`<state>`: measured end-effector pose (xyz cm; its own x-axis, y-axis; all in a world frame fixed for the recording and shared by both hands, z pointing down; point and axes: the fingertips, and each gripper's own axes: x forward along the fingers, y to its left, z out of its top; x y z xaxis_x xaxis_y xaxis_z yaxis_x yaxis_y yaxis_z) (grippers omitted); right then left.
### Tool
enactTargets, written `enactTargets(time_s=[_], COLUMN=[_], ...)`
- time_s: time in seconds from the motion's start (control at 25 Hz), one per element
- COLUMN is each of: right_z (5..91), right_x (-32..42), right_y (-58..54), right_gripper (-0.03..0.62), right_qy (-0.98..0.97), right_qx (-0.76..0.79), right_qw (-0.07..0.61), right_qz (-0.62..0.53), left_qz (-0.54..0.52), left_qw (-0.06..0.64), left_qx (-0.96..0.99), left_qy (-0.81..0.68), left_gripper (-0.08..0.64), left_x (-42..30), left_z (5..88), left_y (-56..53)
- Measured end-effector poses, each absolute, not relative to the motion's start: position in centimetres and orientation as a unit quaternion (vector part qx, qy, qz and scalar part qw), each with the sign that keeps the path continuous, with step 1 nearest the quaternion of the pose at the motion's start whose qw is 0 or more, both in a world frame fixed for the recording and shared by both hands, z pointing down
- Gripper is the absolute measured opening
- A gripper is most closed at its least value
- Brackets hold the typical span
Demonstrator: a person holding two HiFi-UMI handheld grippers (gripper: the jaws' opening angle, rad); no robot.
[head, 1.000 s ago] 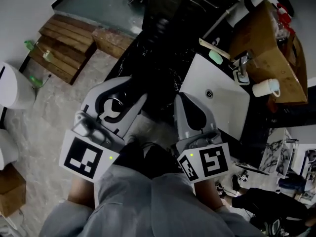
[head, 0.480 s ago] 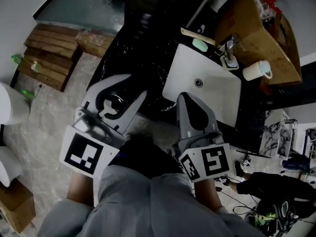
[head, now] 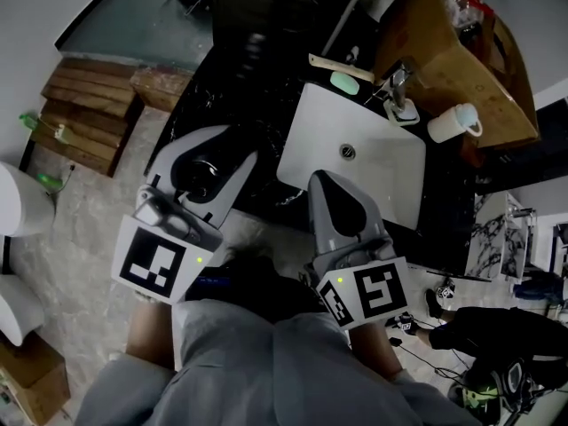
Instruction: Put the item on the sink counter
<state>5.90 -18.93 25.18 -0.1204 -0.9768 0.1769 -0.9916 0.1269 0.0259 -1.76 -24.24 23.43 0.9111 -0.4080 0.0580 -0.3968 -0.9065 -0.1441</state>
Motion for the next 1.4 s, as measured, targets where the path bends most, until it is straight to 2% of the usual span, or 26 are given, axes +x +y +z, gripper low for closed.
enactTargets(time_s=[0.16, 0.72, 0.88, 1.0, 1.16, 1.4], right_z=[25.3, 26.6, 26.9, 27.0, 27.3, 27.5], right_x=[6.8, 9.7, 10.3, 10.7, 11.2, 12.0], right_y=[-18.6, -17.4, -17.4, -17.4, -17.4, -17.6], right_gripper=[-0.003, -0.003, -0.003, -0.003, -0.003, -0.003], right_qy=[-0.740, -0.709, -0.704, -0.700, -0.696, -0.689], right_qx=[0.667, 0.695, 0.699, 0.702, 0.706, 0.712], right_qw=[0.074, 0.094, 0.096, 0.097, 0.099, 0.102], right_qz=[0.051, 0.073, 0.078, 0.081, 0.086, 0.090], left_qz=[-0.058, -0.068, -0.070, -0.084, -0.105, -0.112], left_qw=[0.082, 0.002, 0.024, 0.000, 0.045, 0.019], left_qx=[-0.977, -0.986, -0.989, -0.988, -0.987, -0.987], left_qy=[0.189, 0.154, 0.131, 0.133, 0.110, 0.111], left_gripper=[0.121, 0.121, 0.121, 0.121, 0.121, 0.121], left_x=[0.0, 4.0, 4.9, 5.7, 6.7, 7.8], left_z=[24.4, 30.0, 32.0, 33.1, 35.2, 37.3], left_y=[-24.0, -26.3, -26.9, -27.1, -27.2, -28.0])
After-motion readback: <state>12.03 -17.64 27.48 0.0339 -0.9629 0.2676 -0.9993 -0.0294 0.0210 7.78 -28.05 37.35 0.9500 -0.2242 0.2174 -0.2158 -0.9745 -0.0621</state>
